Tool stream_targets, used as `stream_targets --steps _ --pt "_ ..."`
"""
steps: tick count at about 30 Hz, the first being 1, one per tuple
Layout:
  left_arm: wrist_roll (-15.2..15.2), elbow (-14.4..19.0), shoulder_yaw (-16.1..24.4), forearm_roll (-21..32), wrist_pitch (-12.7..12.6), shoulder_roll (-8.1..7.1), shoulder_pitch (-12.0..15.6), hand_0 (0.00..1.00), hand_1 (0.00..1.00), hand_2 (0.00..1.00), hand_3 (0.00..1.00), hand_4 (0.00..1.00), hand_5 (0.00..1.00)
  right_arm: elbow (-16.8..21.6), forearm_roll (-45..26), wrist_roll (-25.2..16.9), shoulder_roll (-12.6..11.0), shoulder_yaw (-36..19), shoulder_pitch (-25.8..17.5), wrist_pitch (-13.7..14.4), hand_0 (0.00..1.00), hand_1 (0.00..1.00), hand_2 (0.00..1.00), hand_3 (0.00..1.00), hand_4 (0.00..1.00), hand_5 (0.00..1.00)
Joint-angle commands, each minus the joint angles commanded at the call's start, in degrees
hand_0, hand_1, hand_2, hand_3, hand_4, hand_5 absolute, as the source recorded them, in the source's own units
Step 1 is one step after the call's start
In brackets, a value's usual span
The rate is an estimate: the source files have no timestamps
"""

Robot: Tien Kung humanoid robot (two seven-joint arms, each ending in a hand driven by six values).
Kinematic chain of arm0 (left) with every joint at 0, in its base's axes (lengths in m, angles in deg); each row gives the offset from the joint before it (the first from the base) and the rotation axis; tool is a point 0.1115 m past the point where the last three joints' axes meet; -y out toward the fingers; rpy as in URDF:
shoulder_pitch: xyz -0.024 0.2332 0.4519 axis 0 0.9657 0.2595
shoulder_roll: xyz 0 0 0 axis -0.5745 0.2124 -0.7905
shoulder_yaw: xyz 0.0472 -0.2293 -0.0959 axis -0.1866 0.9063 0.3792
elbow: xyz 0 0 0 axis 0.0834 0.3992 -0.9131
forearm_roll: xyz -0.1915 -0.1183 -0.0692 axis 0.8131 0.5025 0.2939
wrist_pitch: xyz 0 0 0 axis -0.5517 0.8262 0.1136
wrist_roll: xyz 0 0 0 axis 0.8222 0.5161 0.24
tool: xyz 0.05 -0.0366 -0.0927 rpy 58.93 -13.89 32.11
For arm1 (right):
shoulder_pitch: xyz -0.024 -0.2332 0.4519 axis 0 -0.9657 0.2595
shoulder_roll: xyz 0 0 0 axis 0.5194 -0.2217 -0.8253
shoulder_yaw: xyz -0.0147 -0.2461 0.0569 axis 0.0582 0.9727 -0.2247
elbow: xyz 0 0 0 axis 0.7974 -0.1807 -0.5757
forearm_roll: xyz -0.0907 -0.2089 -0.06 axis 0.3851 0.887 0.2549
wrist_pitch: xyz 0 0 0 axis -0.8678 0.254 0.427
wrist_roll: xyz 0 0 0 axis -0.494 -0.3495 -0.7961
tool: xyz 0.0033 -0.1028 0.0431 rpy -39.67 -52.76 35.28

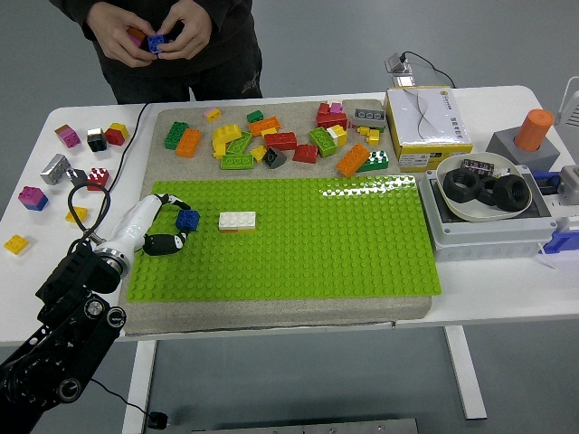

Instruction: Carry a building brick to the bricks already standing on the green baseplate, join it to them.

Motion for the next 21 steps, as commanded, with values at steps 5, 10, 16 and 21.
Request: stream_targets --steps 5,10,16,21 --pt "-0.38 -1.10 -0.59 0.22 -0.28 0.00 -0.58 0.989 0.929 0.910 0.477 0.523 0.002 0.00 0.13 0.02 0.01 -0.08 0.00 -0.01 0.641 0.622 0.635 0.719 0.798 0.998" --pt "-0.51 -1.38 -1.06 0.28 -0.42 0.03 -0.86 0.989 0.927 0.908 0.476 0.526 0.002 0.00 0.16 0.06 0.04 -0.09 -0.07 -0.01 0.641 0.622 0.635 0.719 0.798 0.998" --pt "-0.52 -1.79 -1.88 0.52 -0.38 0.02 -1.23 0.989 0.927 0.907 0.476 0.533 0.002 0.00 0.47 0.12 0.14 -0.22 -0.25 -0.06 0.640 0.622 0.635 0.719 0.798 0.998" --pt "-0.56 -2.48 -2.93 0.79 -0.35 -0.02 -2.17 0.989 0.926 0.907 0.477 0.536 0.002 0.00 0.68 0.14 0.22 -0.34 -0.23 -0.11 0.641 0.622 0.636 0.719 0.798 0.998"
